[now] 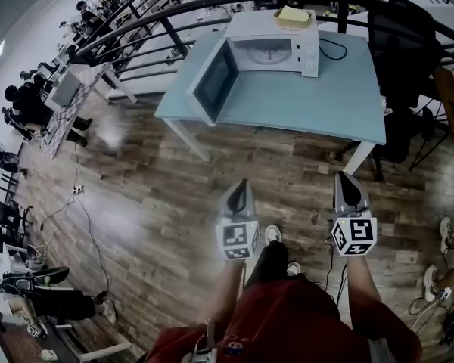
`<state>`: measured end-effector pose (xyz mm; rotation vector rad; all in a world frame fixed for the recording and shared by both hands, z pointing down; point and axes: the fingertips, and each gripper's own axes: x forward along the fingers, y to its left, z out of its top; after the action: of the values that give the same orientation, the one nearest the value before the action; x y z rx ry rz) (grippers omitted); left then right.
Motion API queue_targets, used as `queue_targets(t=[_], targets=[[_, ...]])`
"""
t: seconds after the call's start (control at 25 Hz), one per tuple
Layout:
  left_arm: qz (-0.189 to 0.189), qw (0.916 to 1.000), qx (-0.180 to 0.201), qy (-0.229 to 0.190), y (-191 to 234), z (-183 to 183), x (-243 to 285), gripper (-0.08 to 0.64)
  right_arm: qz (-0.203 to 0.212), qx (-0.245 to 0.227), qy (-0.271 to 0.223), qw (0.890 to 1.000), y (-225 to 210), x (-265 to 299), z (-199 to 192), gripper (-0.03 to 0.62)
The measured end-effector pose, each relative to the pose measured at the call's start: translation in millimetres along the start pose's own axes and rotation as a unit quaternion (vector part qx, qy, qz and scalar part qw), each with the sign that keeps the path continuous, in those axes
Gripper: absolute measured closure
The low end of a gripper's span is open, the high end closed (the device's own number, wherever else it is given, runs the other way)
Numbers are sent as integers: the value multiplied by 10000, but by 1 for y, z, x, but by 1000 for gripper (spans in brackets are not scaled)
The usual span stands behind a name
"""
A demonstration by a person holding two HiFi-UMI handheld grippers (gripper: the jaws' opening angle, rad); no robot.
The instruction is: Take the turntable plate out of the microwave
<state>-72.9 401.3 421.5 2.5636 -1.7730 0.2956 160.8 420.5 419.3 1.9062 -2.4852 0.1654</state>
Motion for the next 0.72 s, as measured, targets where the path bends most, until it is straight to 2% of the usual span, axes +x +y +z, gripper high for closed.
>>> queue_targets(t=[0.4,0.72], targets=[[-93,9999,-54,-43,24,4,57,561,-125,-100,-15,9999,-13,59,11,591],[-117,9998,-52,-126,68,14,112,561,-97,-211,21,9997,-3,129,21,591]])
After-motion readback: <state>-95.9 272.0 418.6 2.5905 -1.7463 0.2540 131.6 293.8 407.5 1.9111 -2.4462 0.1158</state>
